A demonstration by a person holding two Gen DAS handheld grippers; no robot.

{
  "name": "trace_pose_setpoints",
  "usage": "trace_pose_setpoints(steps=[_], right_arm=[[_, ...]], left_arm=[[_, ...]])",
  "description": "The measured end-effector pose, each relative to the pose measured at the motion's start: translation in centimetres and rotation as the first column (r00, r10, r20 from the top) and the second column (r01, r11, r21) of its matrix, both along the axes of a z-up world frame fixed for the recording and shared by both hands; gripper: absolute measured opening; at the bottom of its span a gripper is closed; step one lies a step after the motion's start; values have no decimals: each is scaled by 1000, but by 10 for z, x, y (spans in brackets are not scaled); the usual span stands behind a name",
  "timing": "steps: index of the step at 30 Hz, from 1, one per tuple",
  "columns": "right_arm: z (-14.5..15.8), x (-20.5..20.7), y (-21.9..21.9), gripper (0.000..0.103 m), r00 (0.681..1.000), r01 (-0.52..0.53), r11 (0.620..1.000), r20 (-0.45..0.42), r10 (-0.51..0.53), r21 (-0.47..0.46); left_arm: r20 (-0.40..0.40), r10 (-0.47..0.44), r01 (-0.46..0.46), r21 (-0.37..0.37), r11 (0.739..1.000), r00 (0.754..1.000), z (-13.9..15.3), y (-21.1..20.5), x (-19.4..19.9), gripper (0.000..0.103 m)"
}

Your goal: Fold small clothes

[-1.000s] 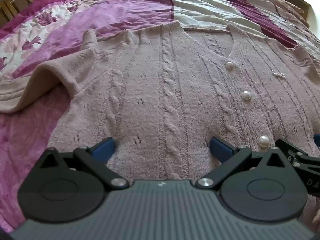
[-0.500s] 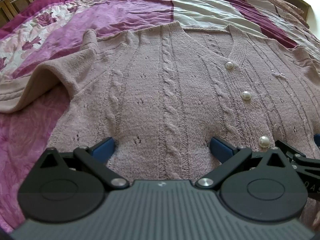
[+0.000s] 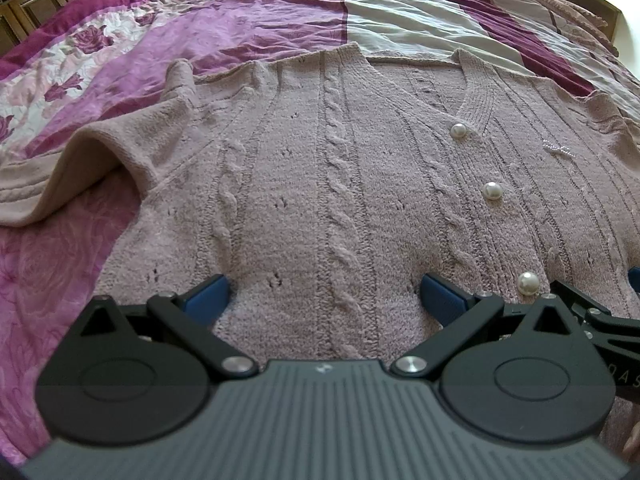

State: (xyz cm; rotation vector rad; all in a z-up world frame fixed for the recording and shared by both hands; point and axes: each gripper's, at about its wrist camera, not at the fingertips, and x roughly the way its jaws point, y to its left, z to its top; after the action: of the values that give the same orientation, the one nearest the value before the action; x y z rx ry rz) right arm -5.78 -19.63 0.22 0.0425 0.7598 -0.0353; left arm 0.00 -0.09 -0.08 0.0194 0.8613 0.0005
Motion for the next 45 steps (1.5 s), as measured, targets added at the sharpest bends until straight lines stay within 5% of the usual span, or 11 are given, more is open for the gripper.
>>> trace_pose_setpoints(steps=[45], right_arm=[[0,-2,1,103,1000,0,1000,5,0,-4]], left_arm=[[2,-1,1,3,1000,1000,0,0,-1,103]])
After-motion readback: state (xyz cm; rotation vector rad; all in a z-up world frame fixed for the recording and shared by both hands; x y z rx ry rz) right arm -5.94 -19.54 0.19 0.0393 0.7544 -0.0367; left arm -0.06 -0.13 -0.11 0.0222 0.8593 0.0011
